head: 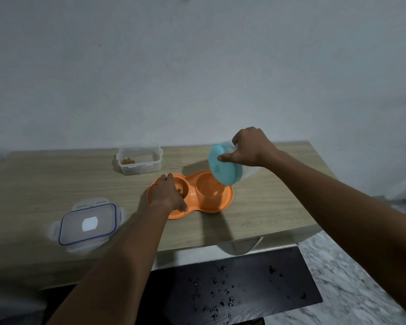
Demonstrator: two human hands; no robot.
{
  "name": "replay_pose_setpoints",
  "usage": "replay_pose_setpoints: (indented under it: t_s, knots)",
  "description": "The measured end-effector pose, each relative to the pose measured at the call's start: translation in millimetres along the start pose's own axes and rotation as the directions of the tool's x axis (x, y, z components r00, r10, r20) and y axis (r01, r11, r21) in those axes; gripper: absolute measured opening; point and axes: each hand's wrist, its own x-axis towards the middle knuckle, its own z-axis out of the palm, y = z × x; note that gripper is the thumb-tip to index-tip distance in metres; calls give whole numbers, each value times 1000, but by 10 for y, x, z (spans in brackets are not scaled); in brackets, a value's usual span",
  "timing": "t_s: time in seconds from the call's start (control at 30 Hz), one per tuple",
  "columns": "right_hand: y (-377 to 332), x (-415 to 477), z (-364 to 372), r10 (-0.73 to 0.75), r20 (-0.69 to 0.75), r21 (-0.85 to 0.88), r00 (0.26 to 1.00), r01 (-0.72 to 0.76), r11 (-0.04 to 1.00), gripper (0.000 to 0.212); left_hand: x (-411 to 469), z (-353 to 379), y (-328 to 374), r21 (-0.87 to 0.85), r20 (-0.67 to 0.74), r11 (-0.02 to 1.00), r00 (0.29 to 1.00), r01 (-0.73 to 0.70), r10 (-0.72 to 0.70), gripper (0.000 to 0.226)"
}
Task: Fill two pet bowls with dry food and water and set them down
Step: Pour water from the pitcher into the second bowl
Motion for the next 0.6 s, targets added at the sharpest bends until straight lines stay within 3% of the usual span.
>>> replay_pose_setpoints:
  t_s: [0.6]
  knots:
    - [-72,10,-61,-79,-36,-40,996,78,996,58,22,25,-9,-2,0,1000,1000,0,0,130]
